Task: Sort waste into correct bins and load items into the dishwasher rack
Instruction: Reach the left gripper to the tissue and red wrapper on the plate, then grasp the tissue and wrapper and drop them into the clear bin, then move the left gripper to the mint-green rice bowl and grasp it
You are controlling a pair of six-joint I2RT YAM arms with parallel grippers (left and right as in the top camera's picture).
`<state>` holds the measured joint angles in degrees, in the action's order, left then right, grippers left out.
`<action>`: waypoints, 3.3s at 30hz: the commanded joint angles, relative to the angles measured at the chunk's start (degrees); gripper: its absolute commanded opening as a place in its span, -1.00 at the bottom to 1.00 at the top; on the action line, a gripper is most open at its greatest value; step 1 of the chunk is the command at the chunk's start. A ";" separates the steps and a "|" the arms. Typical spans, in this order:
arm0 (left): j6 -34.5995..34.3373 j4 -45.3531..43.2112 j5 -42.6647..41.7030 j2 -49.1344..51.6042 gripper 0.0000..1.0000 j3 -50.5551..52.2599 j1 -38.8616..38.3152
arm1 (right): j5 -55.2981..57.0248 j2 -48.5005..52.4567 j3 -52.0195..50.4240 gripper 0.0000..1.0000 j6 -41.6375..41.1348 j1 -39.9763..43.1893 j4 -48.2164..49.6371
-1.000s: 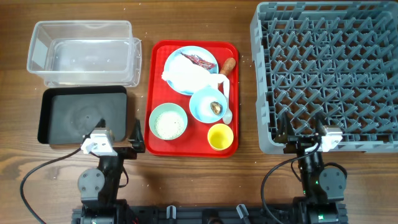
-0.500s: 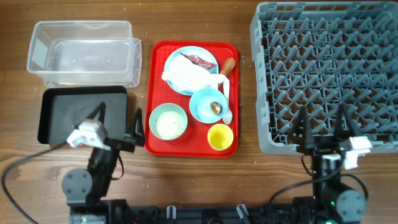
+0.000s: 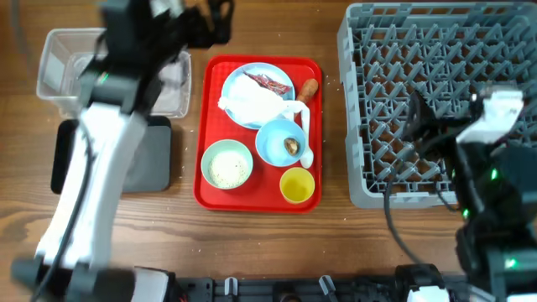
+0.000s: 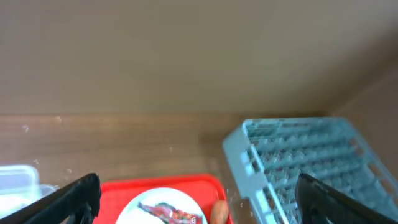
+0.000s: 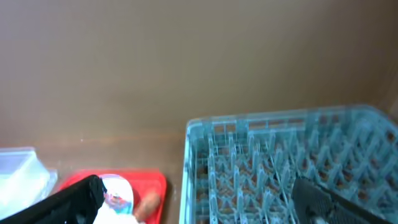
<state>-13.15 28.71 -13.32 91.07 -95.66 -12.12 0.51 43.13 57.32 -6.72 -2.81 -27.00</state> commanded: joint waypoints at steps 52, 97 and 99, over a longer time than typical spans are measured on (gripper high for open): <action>-29.27 12.11 17.97 20.09 -0.92 -13.07 -1.49 | -3.34 25.44 7.87 1.00 0.13 0.20 -16.59; -7.56 32.35 15.17 22.69 1.00 -12.76 -11.06 | -3.56 27.21 7.87 0.99 -3.91 0.79 -10.82; -7.04 34.53 14.62 22.73 0.99 -11.02 -11.08 | -3.54 27.21 7.87 1.00 -3.89 0.79 -10.78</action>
<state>-14.15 60.97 1.23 113.69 -108.64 -23.75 -2.55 70.17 63.92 -9.76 -2.20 -37.82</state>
